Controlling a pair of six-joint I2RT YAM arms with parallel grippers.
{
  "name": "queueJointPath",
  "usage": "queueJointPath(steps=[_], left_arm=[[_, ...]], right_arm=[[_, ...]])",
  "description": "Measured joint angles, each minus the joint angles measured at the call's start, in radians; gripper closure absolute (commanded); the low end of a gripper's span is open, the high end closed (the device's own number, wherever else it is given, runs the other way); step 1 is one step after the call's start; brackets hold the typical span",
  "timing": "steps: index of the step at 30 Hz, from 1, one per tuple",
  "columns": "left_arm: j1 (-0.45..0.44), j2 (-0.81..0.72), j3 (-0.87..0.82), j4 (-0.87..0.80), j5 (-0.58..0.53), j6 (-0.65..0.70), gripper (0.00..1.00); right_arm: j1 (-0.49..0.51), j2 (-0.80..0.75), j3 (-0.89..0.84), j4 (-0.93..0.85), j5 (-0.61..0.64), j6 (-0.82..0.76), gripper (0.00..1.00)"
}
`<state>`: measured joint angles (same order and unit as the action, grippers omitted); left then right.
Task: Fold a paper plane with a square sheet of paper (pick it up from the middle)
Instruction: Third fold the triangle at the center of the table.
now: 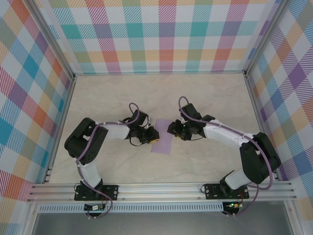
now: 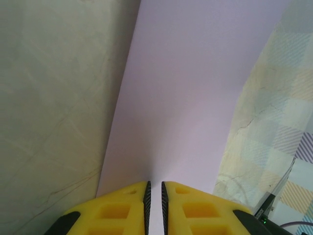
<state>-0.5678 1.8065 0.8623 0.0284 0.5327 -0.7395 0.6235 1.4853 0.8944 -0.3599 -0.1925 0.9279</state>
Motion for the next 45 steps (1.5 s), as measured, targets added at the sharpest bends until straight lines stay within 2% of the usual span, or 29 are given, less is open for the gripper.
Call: queueJointPath(steps=[5, 17, 23, 28, 35, 40, 45], left_arm=[[-0.007, -0.025, -0.029, 0.009, -0.029, -0.066, 0.85], [-0.017, -0.026, -0.012, -0.027, -0.063, -0.128, 0.85], [-0.019, -0.026, 0.001, -0.052, -0.074, -0.130, 0.85], [-0.019, -0.023, 0.006, -0.060, -0.075, -0.134, 0.85], [-0.019, -0.022, 0.006, -0.060, -0.075, -0.136, 0.85], [-0.019, -0.022, 0.006, -0.060, -0.075, -0.136, 0.85], [-0.019, -0.022, 0.011, -0.068, -0.075, -0.136, 0.85]], right_arm=[[0.025, -0.005, -0.088, 0.000, -0.019, 0.046, 0.53], [0.122, 0.066, -0.117, 0.083, -0.024, 0.158, 0.55], [0.132, 0.109, -0.119, 0.102, -0.026, 0.161, 0.55], [0.138, 0.111, -0.121, 0.110, -0.025, 0.156, 0.62], [0.163, 0.124, -0.126, 0.163, -0.039, 0.138, 0.66], [0.164, 0.109, -0.163, 0.225, -0.046, 0.138, 0.66], [0.164, 0.032, -0.216, 0.274, -0.026, 0.138, 0.63]])
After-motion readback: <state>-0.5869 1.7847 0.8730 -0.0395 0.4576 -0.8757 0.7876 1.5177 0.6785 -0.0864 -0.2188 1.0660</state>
